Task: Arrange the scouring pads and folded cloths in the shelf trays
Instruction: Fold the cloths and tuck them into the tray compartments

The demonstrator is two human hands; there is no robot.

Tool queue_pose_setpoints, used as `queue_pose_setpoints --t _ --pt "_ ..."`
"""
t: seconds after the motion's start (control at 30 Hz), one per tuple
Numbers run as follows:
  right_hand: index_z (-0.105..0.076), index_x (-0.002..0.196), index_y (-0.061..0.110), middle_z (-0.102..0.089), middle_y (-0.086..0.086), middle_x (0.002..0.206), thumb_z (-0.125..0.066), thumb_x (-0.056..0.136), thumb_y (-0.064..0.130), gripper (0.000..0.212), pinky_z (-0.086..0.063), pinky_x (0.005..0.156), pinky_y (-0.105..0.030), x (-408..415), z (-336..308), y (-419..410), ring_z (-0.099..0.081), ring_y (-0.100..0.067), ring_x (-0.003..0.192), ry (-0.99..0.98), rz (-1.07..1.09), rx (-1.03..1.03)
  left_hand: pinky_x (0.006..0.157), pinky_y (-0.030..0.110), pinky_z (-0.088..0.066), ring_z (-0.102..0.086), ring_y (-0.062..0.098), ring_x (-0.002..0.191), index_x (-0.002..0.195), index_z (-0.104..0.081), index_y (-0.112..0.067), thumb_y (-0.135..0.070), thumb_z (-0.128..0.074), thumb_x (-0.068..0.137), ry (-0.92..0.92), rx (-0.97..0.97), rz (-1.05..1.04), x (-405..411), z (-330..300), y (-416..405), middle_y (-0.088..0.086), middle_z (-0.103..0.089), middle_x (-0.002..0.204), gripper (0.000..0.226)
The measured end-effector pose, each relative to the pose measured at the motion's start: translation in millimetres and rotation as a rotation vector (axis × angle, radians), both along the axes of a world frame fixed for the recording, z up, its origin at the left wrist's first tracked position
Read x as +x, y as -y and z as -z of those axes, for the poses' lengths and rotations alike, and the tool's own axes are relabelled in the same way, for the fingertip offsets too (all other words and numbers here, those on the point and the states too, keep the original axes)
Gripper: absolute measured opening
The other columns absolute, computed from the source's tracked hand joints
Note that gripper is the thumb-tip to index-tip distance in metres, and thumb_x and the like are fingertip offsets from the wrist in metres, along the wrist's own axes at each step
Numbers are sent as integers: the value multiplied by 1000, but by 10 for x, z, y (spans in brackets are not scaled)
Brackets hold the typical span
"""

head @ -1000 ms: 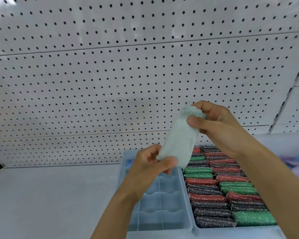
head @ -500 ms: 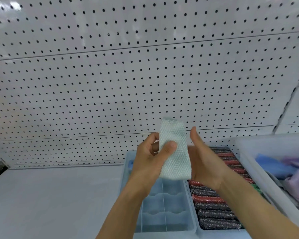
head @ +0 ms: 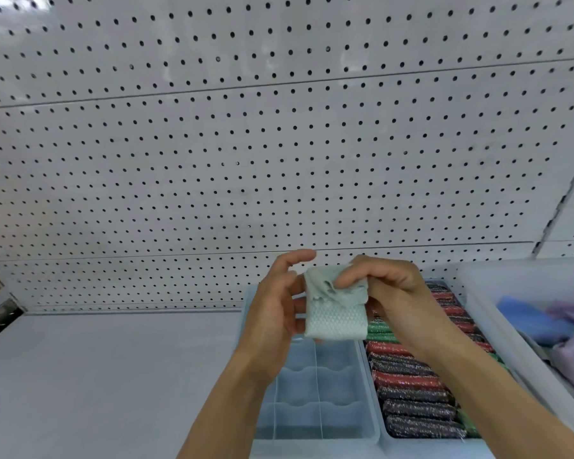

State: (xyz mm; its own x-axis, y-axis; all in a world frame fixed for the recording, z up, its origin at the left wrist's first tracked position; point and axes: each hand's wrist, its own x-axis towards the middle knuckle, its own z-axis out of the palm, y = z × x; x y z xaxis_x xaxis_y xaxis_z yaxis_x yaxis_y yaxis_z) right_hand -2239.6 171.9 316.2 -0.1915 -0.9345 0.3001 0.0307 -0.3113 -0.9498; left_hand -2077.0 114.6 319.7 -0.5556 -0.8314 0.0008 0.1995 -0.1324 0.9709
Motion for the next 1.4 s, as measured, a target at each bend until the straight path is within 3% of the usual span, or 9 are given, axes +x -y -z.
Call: queue_pose_setpoints --t 0.1,0.3,0.43,0.6,0.77,0.9,1.1,1.23,1.4 --pt "-74 69 18 -59 -6 80 -42 87 -16 50 -39 59 -33 -26 -5 -3 -53 -32 74 -183 16 -79 50 32 -51 -68 24 78 115 -65 -20 -69 -44 85 97 56 102 33 4 11 8 -73 95 62" --pt "-76 93 20 -57 -8 97 -46 93 -3 38 -46 68 -40 -36 39 -24 -55 -34 89 -194 51 -97 57 27 -53 -70 20 78 106 -71 -11 -12 -60 93 172 -68 62 53 20 -17 8 -74 93 16" --pt "-58 126 37 -60 -3 118 -56 87 52 42 -55 76 -39 -31 48 -59 -62 -26 101 -29 -16 81 53 33 -56 -62 22 60 102 -72 -17 -7 -65 90 120 -212 -84 62 27 -19 10 -69 85 17" --pt "-73 99 13 -67 -15 86 -67 79 8 22 -51 52 -31 105 70 -43 -62 -26 63 132 -62 82 51 34 -53 -59 22 53 101 -75 -16 4 -60 90 45 -320 -97 118 41 -14 16 -64 93 27" --pt "-75 76 11 -69 -16 87 -65 68 4 15 -54 51 -27 212 104 12 -63 -23 56 361 -118 98 55 29 -49 -55 21 60 89 -75 -11 -1 -53 87 -76 -130 -14 238 114 69 10 -64 80 25" --pt "-74 78 2 -68 -16 100 -57 82 -8 20 -57 62 -32 310 186 88 -66 -30 68 181 -31 29 65 32 -54 -60 24 72 108 -68 -8 -26 -64 90 -24 -25 24 345 180 142 15 -64 89 26" --pt "-76 91 6 -70 -10 104 -60 82 9 18 -57 76 -33 387 381 161 -68 -28 94 37 -129 183 73 30 -57 -69 20 78 109 -68 -14 -7 -74 82 193 -88 9 640 378 257 11 -72 96 28" --pt "-70 105 18 -73 2 97 -78 78 8 29 -53 78 -23 504 628 200 -69 -14 89 -273 -219 385 75 30 -57 -67 15 78 97 -71 -23 -4 -81 73 354 -178 44 851 649 304 -1 -72 84 33" --pt "-69 82 28 -65 11 75 -77 74 17 17 -43 64 -18 756 948 441 -56 -1 67 -665 -132 415 74 19 -51 -61 3 78 95 -66 -35 -10 -81 73 523 -260 -53 951 1008 402 -12 -66 83 37"
